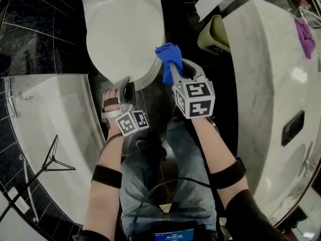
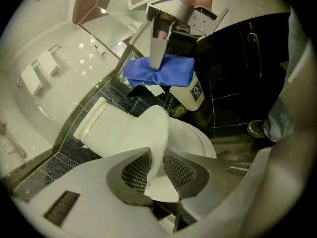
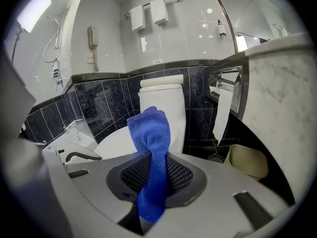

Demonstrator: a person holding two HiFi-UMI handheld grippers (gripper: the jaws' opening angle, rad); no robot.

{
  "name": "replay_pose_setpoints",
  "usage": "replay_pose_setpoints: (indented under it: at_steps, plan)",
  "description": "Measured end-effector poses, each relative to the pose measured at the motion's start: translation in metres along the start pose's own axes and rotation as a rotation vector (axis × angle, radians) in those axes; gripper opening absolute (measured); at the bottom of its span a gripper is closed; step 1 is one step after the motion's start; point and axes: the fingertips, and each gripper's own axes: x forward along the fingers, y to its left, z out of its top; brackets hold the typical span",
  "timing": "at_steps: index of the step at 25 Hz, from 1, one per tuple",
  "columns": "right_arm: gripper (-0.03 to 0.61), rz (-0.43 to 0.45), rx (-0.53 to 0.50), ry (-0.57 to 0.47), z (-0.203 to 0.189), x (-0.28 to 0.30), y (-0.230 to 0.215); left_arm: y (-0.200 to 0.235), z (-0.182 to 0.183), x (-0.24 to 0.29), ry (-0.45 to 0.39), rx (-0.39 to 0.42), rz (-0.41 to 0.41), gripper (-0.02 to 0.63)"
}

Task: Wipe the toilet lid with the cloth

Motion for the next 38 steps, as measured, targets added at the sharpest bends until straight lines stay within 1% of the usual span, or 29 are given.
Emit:
replay_pose_setpoints:
  at_steps: [5, 8, 12, 14, 16, 20, 25, 30, 33, 36, 38]
  plan:
    - [0.097, -0.006, 0.004, 0.013, -0.022, 0.006, 0.001, -0.036, -0.019, 0.016, 0.036, 0.000, -0.064, 0.075]
    - [0.097, -0.006, 0.009, 0.019, -0.029, 0.010, 0.003, -0.055, -0.031, 0.026, 0.053, 0.027, -0.107, 0.077]
    - [0.097, -0.012, 0.009, 0.022, -0.031, 0.011, 0.001, -0.074, -0.043, 0.037, 0.065, 0.058, -0.162, 0.078]
    - [0.097, -0.014, 0.008, 0.023, -0.031, 0.011, 0.000, -0.083, -0.047, 0.040, 0.072, 0.056, -0.199, 0.081]
    - [0.097, -0.016, 0.009, 0.026, -0.030, 0.011, -0.002, -0.087, -0.049, 0.040, 0.074, 0.044, -0.221, 0.083]
    - [0.097, -0.017, 0.012, 0.035, -0.027, 0.010, -0.003, -0.080, -0.047, 0.035, 0.081, 0.017, -0.225, 0.104]
    - [0.097, -0.009, 0.009, 0.050, -0.018, 0.004, 0.001, -0.053, -0.037, 0.020, 0.073, -0.009, -0.203, 0.101]
    - [0.097, 0.011, 0.011, 0.068, 0.009, -0.020, 0.011, 0.001, -0.013, -0.013, 0.055, -0.061, -0.141, 0.005]
    - [0.097, 0.024, 0.009, 0.070, 0.033, -0.040, 0.018, 0.039, 0.007, -0.040, 0.043, -0.133, -0.120, 0.002]
    - [0.097, 0.049, -0.002, 0.064, 0.062, -0.059, 0.030, 0.084, 0.035, -0.071, 0.028, -0.241, -0.094, 0.002]
    - [0.097, 0.066, -0.011, 0.060, 0.085, -0.075, 0.040, 0.110, 0.050, -0.093, 0.011, -0.279, -0.087, 0.002]
